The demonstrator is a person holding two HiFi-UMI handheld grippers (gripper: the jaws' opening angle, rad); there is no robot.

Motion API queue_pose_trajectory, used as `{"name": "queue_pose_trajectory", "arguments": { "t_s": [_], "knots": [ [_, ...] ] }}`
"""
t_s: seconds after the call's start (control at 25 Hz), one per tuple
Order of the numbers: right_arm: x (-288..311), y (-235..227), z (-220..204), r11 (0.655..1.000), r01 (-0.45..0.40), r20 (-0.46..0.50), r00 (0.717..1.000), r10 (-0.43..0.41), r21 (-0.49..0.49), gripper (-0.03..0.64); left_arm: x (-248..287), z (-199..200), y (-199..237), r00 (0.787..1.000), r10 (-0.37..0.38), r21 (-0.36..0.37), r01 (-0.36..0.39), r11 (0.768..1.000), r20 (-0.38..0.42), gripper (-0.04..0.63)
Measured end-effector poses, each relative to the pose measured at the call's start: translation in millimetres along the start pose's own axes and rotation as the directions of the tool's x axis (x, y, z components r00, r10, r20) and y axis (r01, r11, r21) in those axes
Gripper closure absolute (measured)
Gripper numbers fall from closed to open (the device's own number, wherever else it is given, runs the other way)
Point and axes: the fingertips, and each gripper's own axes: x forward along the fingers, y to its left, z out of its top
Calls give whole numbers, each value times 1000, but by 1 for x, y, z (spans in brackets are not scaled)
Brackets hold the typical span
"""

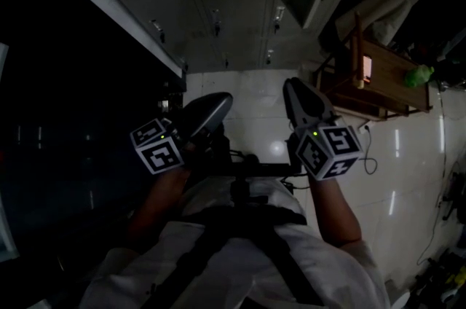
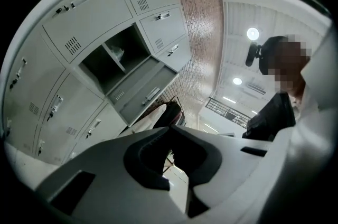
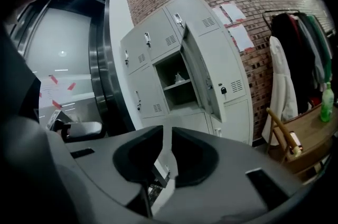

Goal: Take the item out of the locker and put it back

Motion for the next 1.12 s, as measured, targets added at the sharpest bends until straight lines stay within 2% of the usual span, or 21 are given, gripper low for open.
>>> {"name": "queue_pose_trajectory", "arguments": {
  "t_s": [0.4, 0.64, 0.8, 0.96, 1.12],
  "knots": [
    [-38, 13, 0, 1000, -25, 39, 999, 25, 2, 575, -4, -17, -42, 1000, -12, 42, 13, 999, -17, 595],
    [-23, 39, -11, 999, -49, 7, 999, 49, -10, 575, -29, -13, -34, 1000, 4, 18, -4, 1000, 0, 595],
    [-17, 56, -18, 998, -57, -20, 998, 57, -25, 575, -42, -8, -29, 1000, 21, 33, -21, 999, 10, 595],
    [-11, 72, -22, 998, -48, -33, 998, 47, -39, 614, -56, -7, -25, 1000, 14, 14, -14, 1000, 4, 595],
    [-11, 82, -23, 998, -37, -49, 998, 34, -58, 617, -60, -6, -24, 1000, -8, 1, 8, 1000, -1, 595]
  ]
}}
